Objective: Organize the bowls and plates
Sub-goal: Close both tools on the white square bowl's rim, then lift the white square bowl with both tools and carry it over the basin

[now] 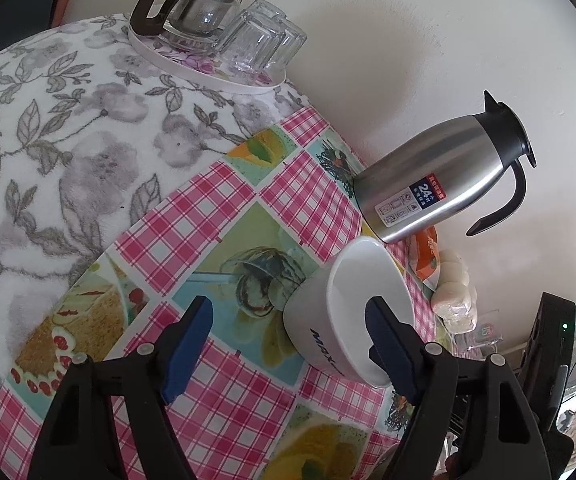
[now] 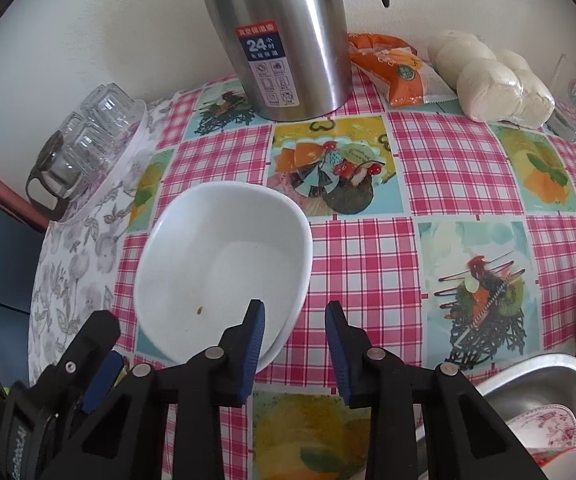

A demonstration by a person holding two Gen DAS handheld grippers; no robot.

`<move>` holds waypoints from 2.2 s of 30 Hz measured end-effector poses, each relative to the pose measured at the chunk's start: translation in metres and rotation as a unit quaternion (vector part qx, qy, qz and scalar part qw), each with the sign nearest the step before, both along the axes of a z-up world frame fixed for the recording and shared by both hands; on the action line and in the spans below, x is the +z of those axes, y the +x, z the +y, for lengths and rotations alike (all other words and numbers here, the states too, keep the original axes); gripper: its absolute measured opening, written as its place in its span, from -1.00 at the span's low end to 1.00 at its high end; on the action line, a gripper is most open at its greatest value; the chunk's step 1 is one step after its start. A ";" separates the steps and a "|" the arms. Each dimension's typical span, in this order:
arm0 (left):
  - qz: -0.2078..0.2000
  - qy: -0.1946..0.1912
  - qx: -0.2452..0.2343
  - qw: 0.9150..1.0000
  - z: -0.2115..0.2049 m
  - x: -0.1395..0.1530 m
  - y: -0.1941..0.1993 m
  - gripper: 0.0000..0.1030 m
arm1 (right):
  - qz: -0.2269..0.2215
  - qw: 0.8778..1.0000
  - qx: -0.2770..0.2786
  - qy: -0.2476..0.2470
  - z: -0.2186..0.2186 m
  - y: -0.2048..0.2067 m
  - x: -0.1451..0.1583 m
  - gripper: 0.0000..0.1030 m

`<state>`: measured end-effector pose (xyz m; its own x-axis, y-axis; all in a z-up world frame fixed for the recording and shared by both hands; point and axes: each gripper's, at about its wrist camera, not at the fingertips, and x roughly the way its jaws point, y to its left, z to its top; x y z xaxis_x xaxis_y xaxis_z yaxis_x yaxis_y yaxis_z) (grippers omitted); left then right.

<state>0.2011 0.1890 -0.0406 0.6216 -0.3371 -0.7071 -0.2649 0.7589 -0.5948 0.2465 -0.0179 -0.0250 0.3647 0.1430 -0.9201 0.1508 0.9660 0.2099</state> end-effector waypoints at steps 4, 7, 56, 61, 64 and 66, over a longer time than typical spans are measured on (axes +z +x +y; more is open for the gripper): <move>0.000 -0.003 -0.005 1.000 -0.001 -0.003 0.003 0.45 | 0.005 1.000 -0.002 0.002 0.001 0.006 -0.007 -0.47; -0.001 -0.001 -0.010 1.000 -0.003 -0.004 0.005 0.45 | 0.005 1.000 0.005 0.010 0.003 0.008 -0.010 -0.59; -0.052 0.040 -0.104 0.992 -0.063 0.084 -0.043 -0.68 | -0.061 0.997 0.036 0.038 -0.038 -0.066 0.084 -0.82; -0.070 0.051 -0.118 0.989 -0.074 0.102 -0.056 -0.68 | -0.079 0.995 0.025 0.056 -0.053 -0.086 0.100 -0.81; -0.082 0.057 -0.124 0.987 -0.080 0.113 -0.066 -0.68 | -0.091 0.994 0.022 0.060 -0.060 -0.096 0.109 -0.81; -0.088 0.066 -0.128 0.986 -0.085 0.120 -0.073 -0.68 | -0.099 0.993 0.023 0.062 -0.063 -0.103 0.114 -0.81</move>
<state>0.1279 0.1041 0.0792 0.6452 -0.4107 -0.6442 0.0436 0.8616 -0.5057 0.1435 -0.0811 0.0892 0.5263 0.2722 -0.8055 0.0507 0.9356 0.3493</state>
